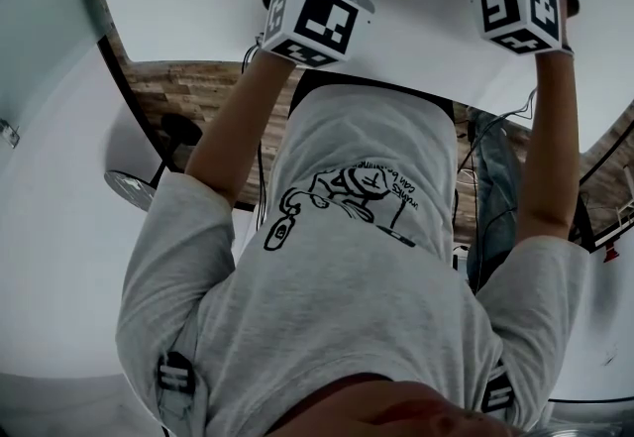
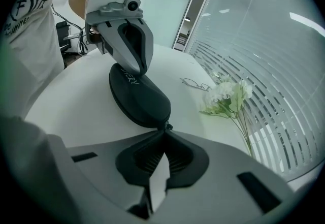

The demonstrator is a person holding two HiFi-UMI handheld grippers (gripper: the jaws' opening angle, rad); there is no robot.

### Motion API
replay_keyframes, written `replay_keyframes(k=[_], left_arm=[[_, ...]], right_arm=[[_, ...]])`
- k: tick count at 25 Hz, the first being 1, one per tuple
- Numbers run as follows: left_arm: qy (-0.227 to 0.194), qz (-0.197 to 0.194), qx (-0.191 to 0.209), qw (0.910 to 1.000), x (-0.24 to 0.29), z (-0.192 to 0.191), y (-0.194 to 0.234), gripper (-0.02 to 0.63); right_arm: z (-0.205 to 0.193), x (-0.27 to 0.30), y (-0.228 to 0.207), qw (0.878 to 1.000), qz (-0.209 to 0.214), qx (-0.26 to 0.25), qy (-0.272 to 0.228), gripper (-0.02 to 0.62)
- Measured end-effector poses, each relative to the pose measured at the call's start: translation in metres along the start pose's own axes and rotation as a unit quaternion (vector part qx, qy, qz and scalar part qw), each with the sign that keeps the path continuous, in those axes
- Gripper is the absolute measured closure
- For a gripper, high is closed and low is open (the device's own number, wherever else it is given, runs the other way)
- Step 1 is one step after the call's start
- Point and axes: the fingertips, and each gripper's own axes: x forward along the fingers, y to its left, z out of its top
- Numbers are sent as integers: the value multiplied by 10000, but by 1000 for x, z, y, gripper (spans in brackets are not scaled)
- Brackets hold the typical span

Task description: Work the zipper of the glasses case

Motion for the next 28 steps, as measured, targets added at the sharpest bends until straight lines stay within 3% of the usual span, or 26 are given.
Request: replay_keyframes(k=[20,28], left_arm=[[53,137,-299,9994,5,-1,15,584],[-7,-375,-140,9992,-5,5,-1,583]], right_arm=[[-9,-8,18,9993,92,352,-13,592],[-5,-6,12,9994,-74,342,9,592]])
